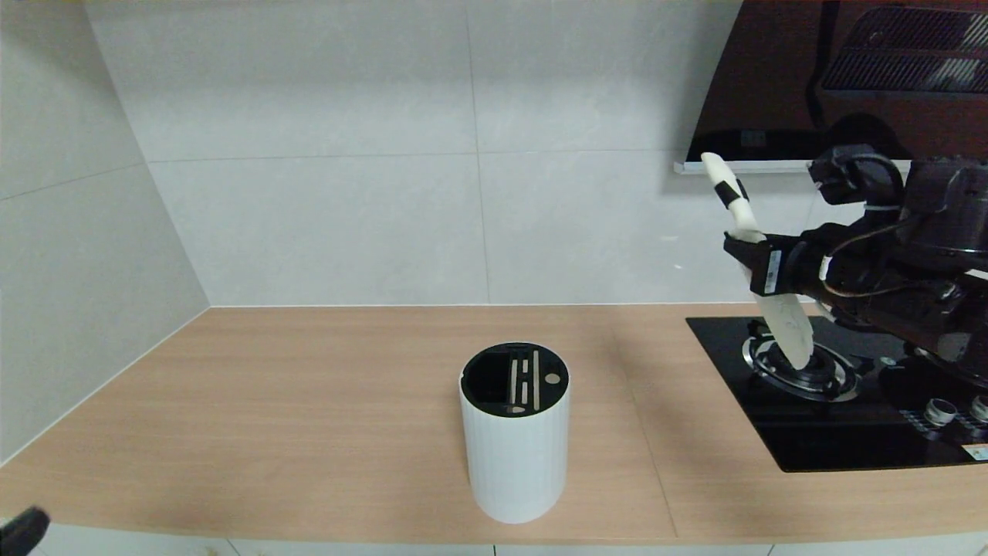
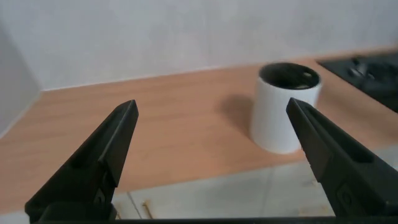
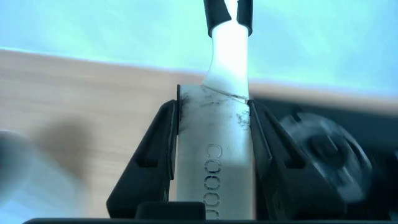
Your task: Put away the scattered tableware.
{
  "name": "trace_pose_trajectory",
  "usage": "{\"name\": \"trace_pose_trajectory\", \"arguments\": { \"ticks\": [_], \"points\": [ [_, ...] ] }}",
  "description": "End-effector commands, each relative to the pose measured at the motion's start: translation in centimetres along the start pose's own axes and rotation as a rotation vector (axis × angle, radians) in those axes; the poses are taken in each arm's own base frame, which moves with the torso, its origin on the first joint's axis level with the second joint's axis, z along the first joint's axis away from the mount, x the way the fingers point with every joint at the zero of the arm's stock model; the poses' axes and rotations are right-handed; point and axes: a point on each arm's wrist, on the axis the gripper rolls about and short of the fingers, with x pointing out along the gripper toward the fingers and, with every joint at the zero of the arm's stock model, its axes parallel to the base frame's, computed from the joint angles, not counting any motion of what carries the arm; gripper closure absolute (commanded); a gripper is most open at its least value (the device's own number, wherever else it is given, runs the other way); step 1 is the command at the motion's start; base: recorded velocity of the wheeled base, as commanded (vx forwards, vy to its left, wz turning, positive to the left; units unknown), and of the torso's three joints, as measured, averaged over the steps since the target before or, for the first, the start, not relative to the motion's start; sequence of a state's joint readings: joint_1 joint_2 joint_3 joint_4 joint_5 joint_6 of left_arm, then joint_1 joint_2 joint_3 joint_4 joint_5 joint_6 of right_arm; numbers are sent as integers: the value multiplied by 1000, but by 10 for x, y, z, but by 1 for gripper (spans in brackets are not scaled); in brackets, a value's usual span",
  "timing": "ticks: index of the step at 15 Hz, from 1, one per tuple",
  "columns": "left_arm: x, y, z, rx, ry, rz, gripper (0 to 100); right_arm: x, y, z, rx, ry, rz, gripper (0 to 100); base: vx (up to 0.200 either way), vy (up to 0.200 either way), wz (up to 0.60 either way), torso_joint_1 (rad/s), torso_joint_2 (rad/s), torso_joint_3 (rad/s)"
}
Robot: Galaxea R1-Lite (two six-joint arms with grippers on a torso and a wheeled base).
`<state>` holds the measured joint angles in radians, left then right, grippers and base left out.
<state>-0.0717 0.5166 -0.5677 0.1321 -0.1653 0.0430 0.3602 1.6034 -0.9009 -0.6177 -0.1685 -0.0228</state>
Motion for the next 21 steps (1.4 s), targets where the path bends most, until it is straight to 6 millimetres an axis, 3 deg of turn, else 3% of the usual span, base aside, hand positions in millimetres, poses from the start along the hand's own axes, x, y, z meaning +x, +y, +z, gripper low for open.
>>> {"name": "trace_pose_trajectory", "arguments": {
  "ticks": [1,2,5,8,9,11,12,14,21],
  "points": [
    [98,6,28,-28,177,-147,0,-27,38,18,2,-56,129,100,0,0,0,0,0,0],
    [127,-9,21,-94,201,-254,0,-34,52,11,-7,-38,152,100,0,0,0,0,0,0],
    [161,-48,10,-300,222,-439,0,-48,75,1,-21,-8,226,100,0,0,0,0,0,0],
    [174,-70,10,-463,172,-539,0,-65,112,-3,51,15,377,100,0,0,0,0,0,0],
    [179,-79,14,-568,139,-584,0,-70,135,-12,86,60,459,100,0,0,0,0,0,0],
    [189,-84,17,-702,99,-619,0,-61,162,-27,150,97,499,100,0,0,0,0,0,0],
    [195,-86,14,-732,102,-624,0,-57,167,-28,169,54,506,100,0,0,0,0,0,0],
    [204,-91,8,-733,109,-623,0,-69,180,-32,173,39,557,100,0,0,0,0,0,0],
    [218,-104,1,-727,86,-648,0,-75,193,-42,132,64,603,100,0,0,0,0,0,0]
  ]
}}
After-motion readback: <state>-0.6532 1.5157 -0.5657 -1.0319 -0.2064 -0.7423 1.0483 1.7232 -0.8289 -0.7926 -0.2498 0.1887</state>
